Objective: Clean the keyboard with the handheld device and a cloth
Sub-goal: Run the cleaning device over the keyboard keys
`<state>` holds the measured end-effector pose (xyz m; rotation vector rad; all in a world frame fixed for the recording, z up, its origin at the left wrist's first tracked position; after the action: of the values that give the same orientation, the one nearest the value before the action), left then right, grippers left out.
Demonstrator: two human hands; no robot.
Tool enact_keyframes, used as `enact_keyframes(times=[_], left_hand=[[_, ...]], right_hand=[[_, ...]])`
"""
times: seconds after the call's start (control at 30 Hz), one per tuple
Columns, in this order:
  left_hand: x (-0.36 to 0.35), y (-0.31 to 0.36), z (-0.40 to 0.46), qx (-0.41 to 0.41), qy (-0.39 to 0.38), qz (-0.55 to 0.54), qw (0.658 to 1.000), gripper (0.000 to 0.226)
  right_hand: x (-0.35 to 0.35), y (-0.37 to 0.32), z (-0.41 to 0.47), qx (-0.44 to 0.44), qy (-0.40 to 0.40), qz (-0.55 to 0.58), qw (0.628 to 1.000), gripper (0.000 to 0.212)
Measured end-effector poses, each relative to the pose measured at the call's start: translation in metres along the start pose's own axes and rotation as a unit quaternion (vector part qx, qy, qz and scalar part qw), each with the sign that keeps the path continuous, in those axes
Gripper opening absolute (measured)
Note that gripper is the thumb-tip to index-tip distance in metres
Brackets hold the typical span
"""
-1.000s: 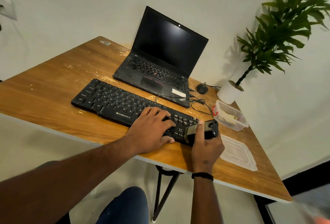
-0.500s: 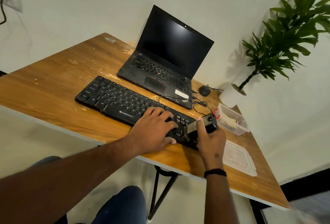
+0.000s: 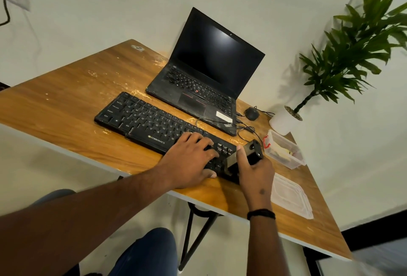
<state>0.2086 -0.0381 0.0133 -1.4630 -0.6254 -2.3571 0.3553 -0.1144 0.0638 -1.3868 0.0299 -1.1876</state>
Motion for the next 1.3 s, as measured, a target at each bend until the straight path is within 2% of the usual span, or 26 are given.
enact_keyframes(times=[0.03,0.07,0.17,0.2,0.23,0.37,0.47,0.6,0.7,0.77,0.83,0.97,1.03,1.23,1.3], left_hand=[[0.0,0.0,0.0,0.0,0.0,0.0,1.0,0.063],[0.0,0.0,0.0,0.0,0.001,-0.001,1.0,0.062],[0.0,0.0,0.0,-0.001,0.006,0.002,1.0,0.057],[-0.001,0.0,0.0,-0.002,0.007,0.003,1.0,0.057],[-0.001,-0.001,0.0,-0.002,0.009,0.002,1.0,0.058],[-0.001,-0.001,0.0,-0.003,0.011,0.005,1.0,0.063],[-0.001,0.0,0.0,-0.002,0.015,0.002,1.0,0.061],[0.0,-0.001,-0.001,-0.003,0.016,-0.003,1.0,0.057],[0.0,-0.001,-0.001,-0.002,0.014,-0.005,1.0,0.055],[0.0,-0.001,0.0,-0.001,0.01,-0.006,1.0,0.057],[0.0,-0.001,0.001,-0.001,0.007,-0.007,1.0,0.06],[0.0,0.001,0.0,-0.002,0.003,-0.001,1.0,0.064],[0.001,0.001,-0.001,-0.004,0.007,0.001,1.0,0.062],[0.001,0.001,-0.001,-0.004,0.01,-0.002,1.0,0.058],[0.001,0.002,-0.001,-0.005,0.013,0.002,1.0,0.06]], right_hand=[[0.002,-0.002,-0.001,0.001,0.036,-0.021,0.999,0.025],[0.0,-0.005,-0.003,0.009,0.037,-0.031,0.999,0.027],[-0.021,-0.018,-0.01,0.03,-0.1,0.005,0.995,0.029],[-0.023,-0.021,-0.011,0.036,-0.118,0.0,0.992,0.028],[-0.023,-0.02,-0.008,0.043,-0.102,-0.022,0.994,0.028],[-0.014,-0.01,0.0,0.022,0.065,-0.111,0.991,0.036],[-0.017,-0.023,-0.009,0.096,0.136,-0.087,0.982,0.029],[-0.026,-0.021,-0.016,0.078,0.07,-0.047,0.993,0.025],[-0.02,-0.008,-0.017,0.015,-0.021,0.027,0.999,0.025],[-0.013,-0.006,-0.015,0.004,-0.074,0.021,0.997,0.025],[-0.004,-0.01,-0.012,0.016,-0.073,-0.008,0.997,0.025],[0.004,-0.025,-0.011,0.052,0.069,0.03,0.996,0.025],[-0.009,-0.026,-0.013,0.048,0.044,0.033,0.997,0.026],[-0.011,-0.007,-0.013,0.002,-0.107,0.009,0.994,0.023],[-0.002,-0.011,-0.008,0.007,-0.109,-0.027,0.994,0.02]])
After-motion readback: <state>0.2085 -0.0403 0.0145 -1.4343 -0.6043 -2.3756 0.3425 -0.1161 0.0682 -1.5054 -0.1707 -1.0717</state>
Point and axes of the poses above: each hand's wrist, its own z-axis towards the middle knuckle, its own x-axis out of the back of the hand, y = z × x, the point moved 6 cm from there along z, towards the middle knuckle, and after that the axes turned 5 degrees about -x, right-handed, at the moved point
